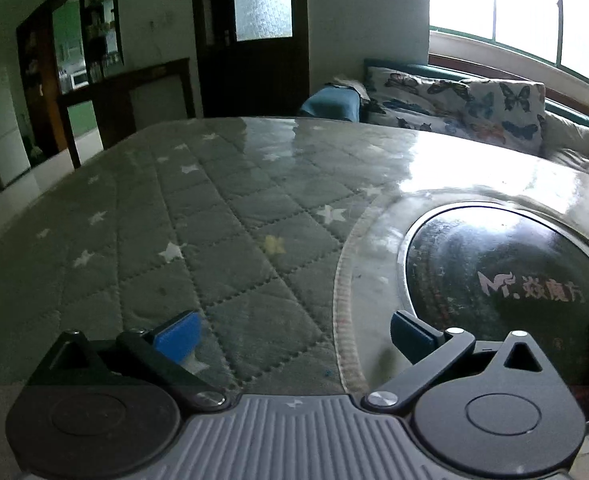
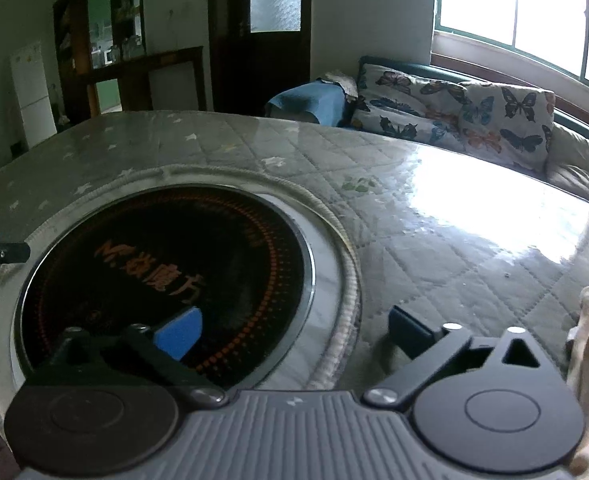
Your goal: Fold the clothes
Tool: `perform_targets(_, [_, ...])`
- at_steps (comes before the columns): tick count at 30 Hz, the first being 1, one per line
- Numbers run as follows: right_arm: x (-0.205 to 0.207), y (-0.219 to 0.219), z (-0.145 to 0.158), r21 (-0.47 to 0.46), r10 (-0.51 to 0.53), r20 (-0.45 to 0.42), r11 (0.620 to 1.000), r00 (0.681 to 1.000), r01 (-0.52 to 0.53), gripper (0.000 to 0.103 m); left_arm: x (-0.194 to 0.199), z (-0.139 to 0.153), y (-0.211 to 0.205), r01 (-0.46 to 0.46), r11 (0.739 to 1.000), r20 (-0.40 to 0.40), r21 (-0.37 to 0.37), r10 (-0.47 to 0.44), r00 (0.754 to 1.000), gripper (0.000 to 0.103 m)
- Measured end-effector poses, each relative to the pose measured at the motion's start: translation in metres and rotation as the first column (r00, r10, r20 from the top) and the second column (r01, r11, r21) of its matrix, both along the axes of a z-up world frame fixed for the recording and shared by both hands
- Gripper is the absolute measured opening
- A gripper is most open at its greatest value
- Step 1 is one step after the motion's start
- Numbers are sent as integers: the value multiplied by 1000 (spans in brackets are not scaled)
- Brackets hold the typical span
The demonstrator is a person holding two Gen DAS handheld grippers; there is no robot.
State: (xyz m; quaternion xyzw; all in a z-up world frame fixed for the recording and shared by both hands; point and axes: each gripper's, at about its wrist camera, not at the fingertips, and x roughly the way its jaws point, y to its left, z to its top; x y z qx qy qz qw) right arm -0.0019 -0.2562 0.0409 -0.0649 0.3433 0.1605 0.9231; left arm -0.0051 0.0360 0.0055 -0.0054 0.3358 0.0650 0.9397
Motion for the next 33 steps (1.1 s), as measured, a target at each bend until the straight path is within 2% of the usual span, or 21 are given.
perform_targets(3, [2, 5, -1, -24, -7, 1, 1000, 1000, 7, 103, 2, -2, 3, 0, 1000, 1, -1, 0, 1000, 103])
perform_targets(33, [4, 6, -2, -31, -16, 4, 999, 1000, 16, 103, 9, -4, 5, 0, 1000, -2, -1, 0, 1000, 103])
